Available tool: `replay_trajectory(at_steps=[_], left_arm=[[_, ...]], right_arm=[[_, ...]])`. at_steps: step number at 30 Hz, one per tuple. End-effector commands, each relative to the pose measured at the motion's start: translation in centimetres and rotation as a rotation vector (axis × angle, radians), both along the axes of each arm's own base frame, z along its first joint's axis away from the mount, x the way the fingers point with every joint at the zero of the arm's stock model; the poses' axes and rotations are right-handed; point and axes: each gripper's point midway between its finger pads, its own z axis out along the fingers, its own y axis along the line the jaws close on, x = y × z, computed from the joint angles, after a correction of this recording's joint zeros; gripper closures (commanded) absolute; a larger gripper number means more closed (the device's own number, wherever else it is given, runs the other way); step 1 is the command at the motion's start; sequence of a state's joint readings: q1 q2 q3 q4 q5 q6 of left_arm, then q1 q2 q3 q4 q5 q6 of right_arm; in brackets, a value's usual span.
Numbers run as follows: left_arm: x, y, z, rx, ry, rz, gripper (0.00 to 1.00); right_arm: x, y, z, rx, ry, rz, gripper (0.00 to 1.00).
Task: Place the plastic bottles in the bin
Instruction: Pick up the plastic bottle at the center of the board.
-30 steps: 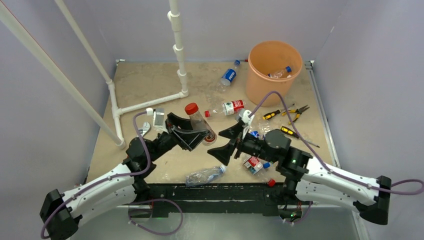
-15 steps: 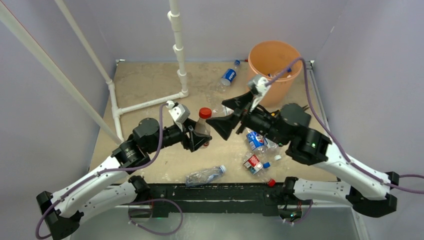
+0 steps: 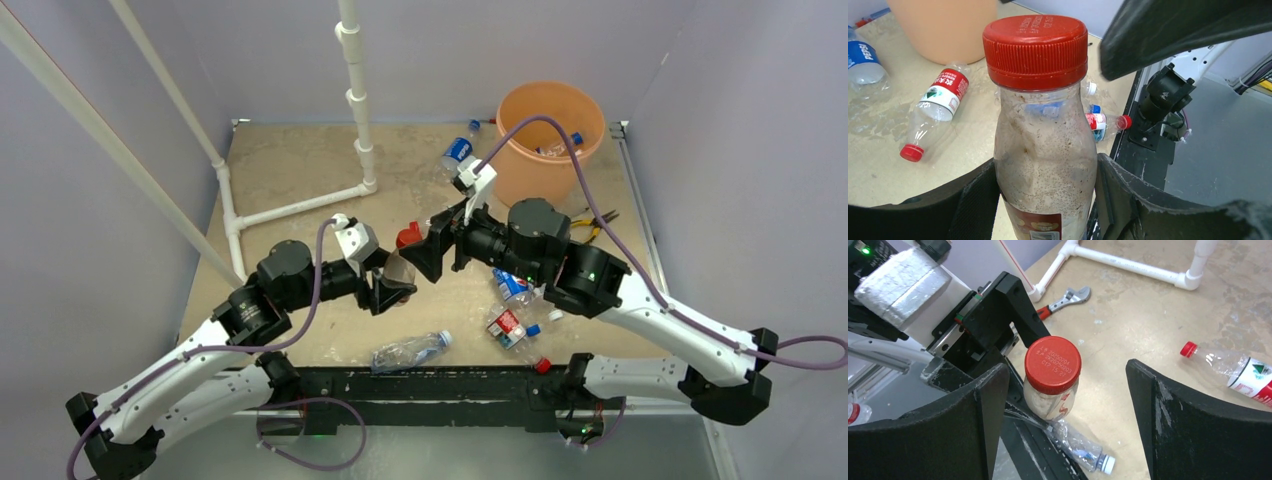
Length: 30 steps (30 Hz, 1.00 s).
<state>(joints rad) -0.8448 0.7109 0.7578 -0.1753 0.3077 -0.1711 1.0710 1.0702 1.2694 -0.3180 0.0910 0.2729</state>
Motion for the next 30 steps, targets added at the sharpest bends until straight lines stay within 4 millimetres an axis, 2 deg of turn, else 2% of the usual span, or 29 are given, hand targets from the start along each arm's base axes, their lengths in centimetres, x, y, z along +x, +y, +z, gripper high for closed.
replay_trajectory(at_steps=[1, 5, 8, 15, 22, 24, 28, 29, 30], left_arm=[[-0.4, -0.2, 2.6, -0.035, -0.059, -0.030, 1.00], [-0.4, 0.0, 2.8, -0.035, -0.067, -0.025, 1.00], [-0.4, 0.3, 3.2, -0.039, -0.080, -0.015, 1.00], [-0.4, 0.5, 3.0, -0.038, -0.087, -0.006, 1.00], [0.0, 0.5, 2.9, -0.037, -0.090, 0.008, 1.00], [0.0, 0.4, 2.8, -0.037, -0.085, 0.004, 1.00], [0.2, 0.4, 2.6, -0.039, -0.066, 0.022, 1.00], [0.6, 0.6, 2.6, -0.038, -0.057, 0.050, 0.91], [1.2, 1.0, 2.6, -0.032, -0.048, 0.095, 0.71]], right_arm=[[0.1, 0.8, 1.5, 0.044, -0.003, 0.035, 0.13], [0.6, 1.2, 1.5, 0.071, 0.025, 0.109, 0.17], [1.4, 1.0, 0.9, 0.084, 0.071, 0.164, 0.25], [0.3, 2.0, 0.5, 0.098, 0.111, 0.258, 0.37], [0.0, 2.7, -0.8, 0.086, 0.156, 0.291, 0.38], [-0.1, 2.6, -0.8, 0.095, 0.152, 0.290, 0.49], [0.1, 2.6, -0.9, 0.096, 0.153, 0.278, 0.82], [0.2, 2.4, -0.6, 0.103, 0.140, 0.270, 0.89], [0.4, 2.2, -0.2, 0.109, 0.121, 0.253, 0.96]])
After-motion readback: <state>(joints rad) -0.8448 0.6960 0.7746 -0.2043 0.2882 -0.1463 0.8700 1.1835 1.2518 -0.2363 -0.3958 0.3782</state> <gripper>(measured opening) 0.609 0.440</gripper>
